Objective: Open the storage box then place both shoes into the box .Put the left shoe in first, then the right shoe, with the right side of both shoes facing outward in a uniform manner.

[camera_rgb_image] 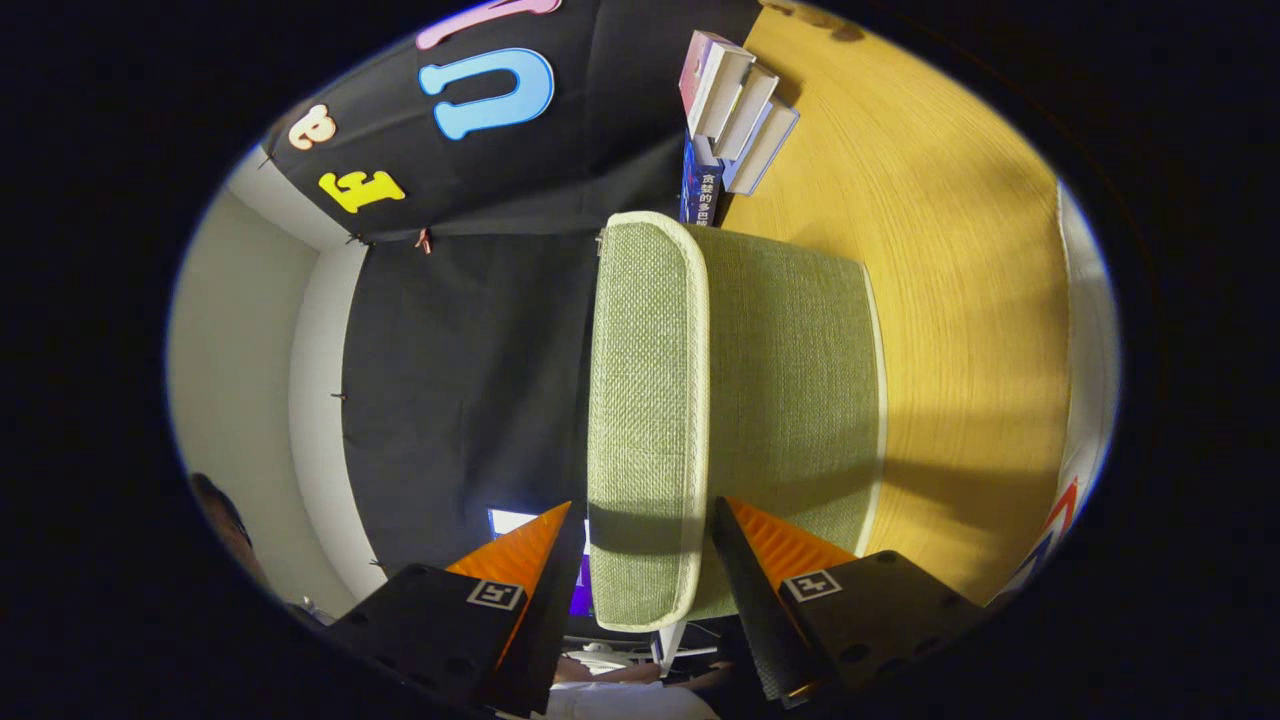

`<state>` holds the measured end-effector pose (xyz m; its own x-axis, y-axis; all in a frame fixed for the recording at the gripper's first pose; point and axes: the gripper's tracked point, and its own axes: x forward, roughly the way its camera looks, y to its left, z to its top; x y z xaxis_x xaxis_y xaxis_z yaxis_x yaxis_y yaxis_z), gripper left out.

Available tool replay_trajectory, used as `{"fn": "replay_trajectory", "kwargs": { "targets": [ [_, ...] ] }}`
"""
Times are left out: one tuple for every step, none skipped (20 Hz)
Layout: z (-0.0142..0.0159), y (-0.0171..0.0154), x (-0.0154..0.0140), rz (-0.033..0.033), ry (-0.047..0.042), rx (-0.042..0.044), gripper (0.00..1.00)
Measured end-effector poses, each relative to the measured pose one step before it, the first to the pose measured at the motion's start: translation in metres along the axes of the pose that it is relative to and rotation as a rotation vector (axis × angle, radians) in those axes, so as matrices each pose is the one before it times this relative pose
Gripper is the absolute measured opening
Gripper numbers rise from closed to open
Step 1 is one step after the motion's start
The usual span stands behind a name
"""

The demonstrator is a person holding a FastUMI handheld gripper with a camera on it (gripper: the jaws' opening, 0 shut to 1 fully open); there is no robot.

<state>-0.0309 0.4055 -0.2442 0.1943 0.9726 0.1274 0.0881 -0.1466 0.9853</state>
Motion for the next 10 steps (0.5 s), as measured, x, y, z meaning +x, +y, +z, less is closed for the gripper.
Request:
{"fn": "replay_trajectory", "kwargs": {
  "targets": [
    [-0.00138,0.00127,-0.00241,0.01417,0.00878,0.01959,0.79],
    [-0.0019,-0.00179,0.0012,0.0058,0.00523,0.00901,0.74],
    [0.0007,0.0008,-0.00267,0.01642,-0.00249,0.01125,0.59],
    [0.00104,-0.00178,-0.00439,0.00352,-0.00076,-0.00017,0.58],
    [0.00433,0.00013,-0.00144,0.01472,-0.01729,0.01519,0.43],
    [0.00123,0.00623,-0.00207,0.02059,-0.00926,0.0033,0.28],
    [0.00006,0.004,-0.00149,0.00564,-0.01485,-0.01454,0.13],
    [-0.00096,0.00646,-0.00167,0.01384,-0.004,-0.00724,0.11],
    [-0.00137,0.0052,-0.00323,0.0019,-0.00834,-0.00506,0.07],
    [0.00139,0.00919,-0.00129,0.01685,-0.00701,-0.00247,0.06]
  ]
}}
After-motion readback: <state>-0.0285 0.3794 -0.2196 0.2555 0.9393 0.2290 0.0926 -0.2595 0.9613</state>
